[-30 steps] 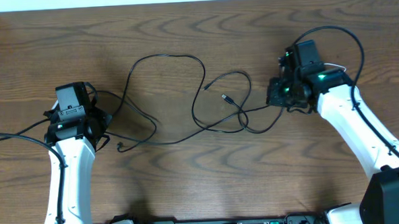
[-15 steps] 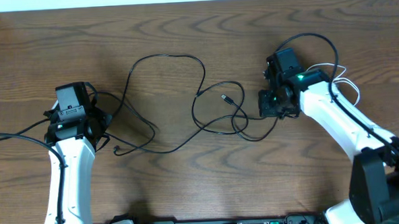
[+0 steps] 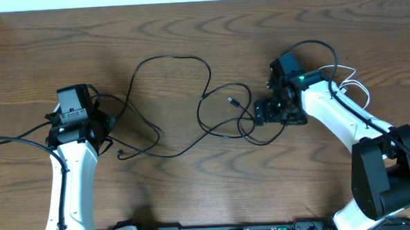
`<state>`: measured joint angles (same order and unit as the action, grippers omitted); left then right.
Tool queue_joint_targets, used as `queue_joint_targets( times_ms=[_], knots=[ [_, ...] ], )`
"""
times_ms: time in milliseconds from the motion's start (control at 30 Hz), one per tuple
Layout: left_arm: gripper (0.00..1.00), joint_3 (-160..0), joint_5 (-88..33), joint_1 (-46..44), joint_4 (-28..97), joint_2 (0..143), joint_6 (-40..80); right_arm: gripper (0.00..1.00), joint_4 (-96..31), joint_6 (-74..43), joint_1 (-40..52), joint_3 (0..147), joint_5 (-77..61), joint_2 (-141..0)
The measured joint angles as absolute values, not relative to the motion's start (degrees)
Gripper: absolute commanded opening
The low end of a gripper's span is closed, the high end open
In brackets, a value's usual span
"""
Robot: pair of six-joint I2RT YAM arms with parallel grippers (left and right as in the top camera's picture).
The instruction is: Untangle cables
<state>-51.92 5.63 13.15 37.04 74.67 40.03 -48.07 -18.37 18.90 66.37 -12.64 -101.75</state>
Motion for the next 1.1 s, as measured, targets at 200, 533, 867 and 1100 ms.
queue_joint_targets(
  times_ms=[200,533,867,1100],
  knots=[
    [0.08,-51.92,5.43,13.15,37.04,74.67,40.03,0.99,-51.16,-17.10,21.54,66.37,-24.99,-101.75],
    [0.08,-51.92,5.21,13.15,37.04,74.67,40.03,0.99,-42.39,-17.37,32.10,66.37,-27.07,-101.78],
    [0.08,-51.92,5.21,13.15,37.04,74.67,40.03,0.99,-34.57,-18.02,39.11,66.37,-24.01,-101.78],
    [0.08,-51.92,5.21,13.15,37.04,74.67,40.03,0.95,-35.77,-18.39,40.42,66.37,-18.50,-101.78]
  ],
)
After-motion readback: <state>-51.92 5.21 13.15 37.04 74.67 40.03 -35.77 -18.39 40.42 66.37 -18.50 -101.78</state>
